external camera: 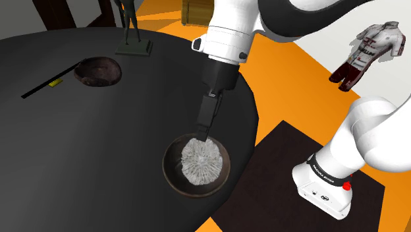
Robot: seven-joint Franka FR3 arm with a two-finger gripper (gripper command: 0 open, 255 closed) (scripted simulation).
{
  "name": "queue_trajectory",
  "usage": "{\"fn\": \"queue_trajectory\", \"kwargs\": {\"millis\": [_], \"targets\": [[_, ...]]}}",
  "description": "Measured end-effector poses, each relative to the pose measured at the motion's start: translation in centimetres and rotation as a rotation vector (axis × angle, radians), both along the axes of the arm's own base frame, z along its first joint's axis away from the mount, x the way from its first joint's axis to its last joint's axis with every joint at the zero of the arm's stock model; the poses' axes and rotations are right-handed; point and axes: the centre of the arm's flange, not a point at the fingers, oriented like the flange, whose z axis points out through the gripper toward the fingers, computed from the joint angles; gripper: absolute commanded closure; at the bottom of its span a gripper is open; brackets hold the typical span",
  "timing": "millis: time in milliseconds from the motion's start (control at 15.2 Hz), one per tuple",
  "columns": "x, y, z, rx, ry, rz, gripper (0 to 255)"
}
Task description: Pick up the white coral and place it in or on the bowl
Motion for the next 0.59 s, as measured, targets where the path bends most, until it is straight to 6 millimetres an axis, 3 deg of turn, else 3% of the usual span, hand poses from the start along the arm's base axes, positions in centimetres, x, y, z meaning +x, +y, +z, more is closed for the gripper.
{"fn": "queue_trajectory", "kwargs": {"millis": [198,594], "targets": [[0.4,-1.0,2.5,0.0,0.0,0.0,0],[0.4,-1.2,3.1,-0.001,0.001,0.0,0]]}}
